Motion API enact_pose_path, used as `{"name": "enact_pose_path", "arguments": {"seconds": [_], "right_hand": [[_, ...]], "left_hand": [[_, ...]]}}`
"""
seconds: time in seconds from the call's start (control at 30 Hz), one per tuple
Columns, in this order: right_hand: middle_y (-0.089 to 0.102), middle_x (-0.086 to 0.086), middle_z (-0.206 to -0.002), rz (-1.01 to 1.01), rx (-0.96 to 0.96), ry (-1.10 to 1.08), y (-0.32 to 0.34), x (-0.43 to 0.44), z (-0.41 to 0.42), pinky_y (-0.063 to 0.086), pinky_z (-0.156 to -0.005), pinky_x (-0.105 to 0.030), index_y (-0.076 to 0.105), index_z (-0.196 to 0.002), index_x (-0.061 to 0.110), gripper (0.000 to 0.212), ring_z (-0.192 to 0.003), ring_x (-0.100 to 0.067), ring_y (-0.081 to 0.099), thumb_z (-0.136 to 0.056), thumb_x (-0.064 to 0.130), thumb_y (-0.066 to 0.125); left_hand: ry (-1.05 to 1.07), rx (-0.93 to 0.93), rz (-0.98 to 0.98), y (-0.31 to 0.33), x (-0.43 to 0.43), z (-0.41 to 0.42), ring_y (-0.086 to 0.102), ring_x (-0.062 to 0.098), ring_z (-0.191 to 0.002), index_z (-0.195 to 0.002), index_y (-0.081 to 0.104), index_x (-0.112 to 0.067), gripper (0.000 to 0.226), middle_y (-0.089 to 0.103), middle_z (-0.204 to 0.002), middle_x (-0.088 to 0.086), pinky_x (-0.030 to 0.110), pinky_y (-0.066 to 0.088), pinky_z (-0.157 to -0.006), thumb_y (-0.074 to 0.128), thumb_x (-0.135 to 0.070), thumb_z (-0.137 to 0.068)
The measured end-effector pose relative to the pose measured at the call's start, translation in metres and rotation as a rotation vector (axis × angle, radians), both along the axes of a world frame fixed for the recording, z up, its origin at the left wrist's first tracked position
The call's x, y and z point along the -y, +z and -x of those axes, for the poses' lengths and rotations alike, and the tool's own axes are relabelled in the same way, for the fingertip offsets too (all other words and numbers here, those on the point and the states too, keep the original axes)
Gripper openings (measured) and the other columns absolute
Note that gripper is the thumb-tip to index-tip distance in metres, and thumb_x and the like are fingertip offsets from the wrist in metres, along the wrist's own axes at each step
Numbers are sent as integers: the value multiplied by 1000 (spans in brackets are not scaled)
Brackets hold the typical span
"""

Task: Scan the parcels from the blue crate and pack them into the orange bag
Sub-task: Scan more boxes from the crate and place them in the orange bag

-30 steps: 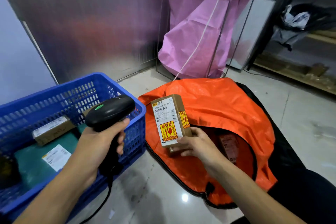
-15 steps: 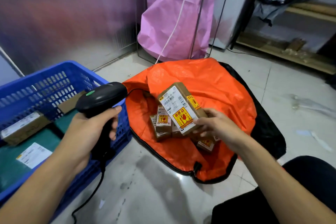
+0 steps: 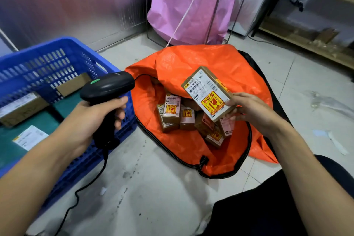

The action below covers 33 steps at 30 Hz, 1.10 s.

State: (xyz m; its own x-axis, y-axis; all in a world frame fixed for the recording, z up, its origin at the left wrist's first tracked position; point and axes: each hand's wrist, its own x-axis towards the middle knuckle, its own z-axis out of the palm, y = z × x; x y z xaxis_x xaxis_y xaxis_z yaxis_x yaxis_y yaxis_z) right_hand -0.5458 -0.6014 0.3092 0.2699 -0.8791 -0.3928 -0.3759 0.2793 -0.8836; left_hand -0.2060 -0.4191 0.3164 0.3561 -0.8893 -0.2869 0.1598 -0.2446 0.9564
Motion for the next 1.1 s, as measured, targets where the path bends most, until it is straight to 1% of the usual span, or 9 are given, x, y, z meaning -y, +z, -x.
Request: {"name": "enact_pose_path", "arguments": {"seconds": [0.13, 0.23, 0.37, 0.47, 0.7, 0.8, 0.9, 1.0, 1.1], "right_hand": [[77, -14, -88, -1, -7, 45, -6, 1, -8, 53, -74, -38, 63, -122, 3, 32, -70, -22, 67, -92, 14, 67], [78, -17, -100, -24, -8, 119, -12, 0, -15, 53, -81, -41, 64, -124, 3, 37, -80, -27, 69, -92, 22, 71], [79, -10, -103, -125, -129, 361, -21, -13, -28, 57, -77, -34, 67, -121, 8, 32, -89, -31, 74, -98, 30, 65], [79, -11, -100, -261, -213, 476, -47, -26, -42, 55, -68, -28, 72, -116, 9, 32, -84, -30, 74, -100, 35, 62], [72, -10, -112, -292, -395, 119, -138, -19, -36, 59, -61, -31, 67, -123, 8, 45, -75, -26, 75, -94, 43, 69], [71, -13, -116, -312, -365, -31, -156, -11, -28, 59, -57, -31, 64, -127, 5, 50, -72, -23, 71, -94, 42, 70], [67, -12, -120, -291, -456, -89, -162, -9, -26, 56, -51, -29, 56, -135, 3, 57, -70, -23, 70, -96, 44, 66], [70, -13, -97, -268, -500, -40, -151, -13, -36, 53, -55, -31, 58, -121, -1, 35, -66, -23, 66, -101, 27, 59], [74, -12, -83, -230, -360, -1, -125, -13, -57, 48, -49, -28, 65, -112, -5, 27, -59, -21, 61, -99, 17, 56]], "left_hand": [[25, -65, -33, -6, 7, -4, 53, 18, -54, -80, 72, -15, 27, 61, -69, 4, 30, 53, -58, 86, -37, -74], [59, -140, -63, -9, 12, -4, 51, 16, -52, -82, 68, -13, 21, 58, -67, 2, 27, 53, -54, 74, -33, -89], [78, -162, -103, -11, 17, -3, 51, 14, -52, -83, 66, -14, 21, 57, -66, -1, 25, 52, -54, 68, -30, -97], [61, -216, -116, -9, 17, 0, 49, 13, -52, -82, 64, -15, 22, 55, -66, -1, 26, 51, -55, 66, -30, -98], [28, -277, -179, -17, 15, 0, 49, 13, -52, -82, 63, -17, 23, 54, -67, -2, 27, 51, -58, 64, -32, -99], [41, -263, -182, -17, 16, -4, 49, 13, -52, -82, 63, -17, 23, 55, -67, -2, 27, 50, -59, 64, -32, -99], [50, -261, -161, -15, 15, -6, 50, 13, -52, -83, 64, -16, 22, 55, -66, -3, 26, 51, -58, 64, -32, -99], [46, -247, -133, -10, 16, -7, 50, 13, -52, -84, 64, -16, 22, 56, -66, -3, 25, 52, -57, 64, -31, -99], [34, -243, -75, -1, 18, -13, 50, 12, -52, -84, 64, -16, 20, 56, -67, -2, 25, 51, -57, 63, -30, -99]]}}
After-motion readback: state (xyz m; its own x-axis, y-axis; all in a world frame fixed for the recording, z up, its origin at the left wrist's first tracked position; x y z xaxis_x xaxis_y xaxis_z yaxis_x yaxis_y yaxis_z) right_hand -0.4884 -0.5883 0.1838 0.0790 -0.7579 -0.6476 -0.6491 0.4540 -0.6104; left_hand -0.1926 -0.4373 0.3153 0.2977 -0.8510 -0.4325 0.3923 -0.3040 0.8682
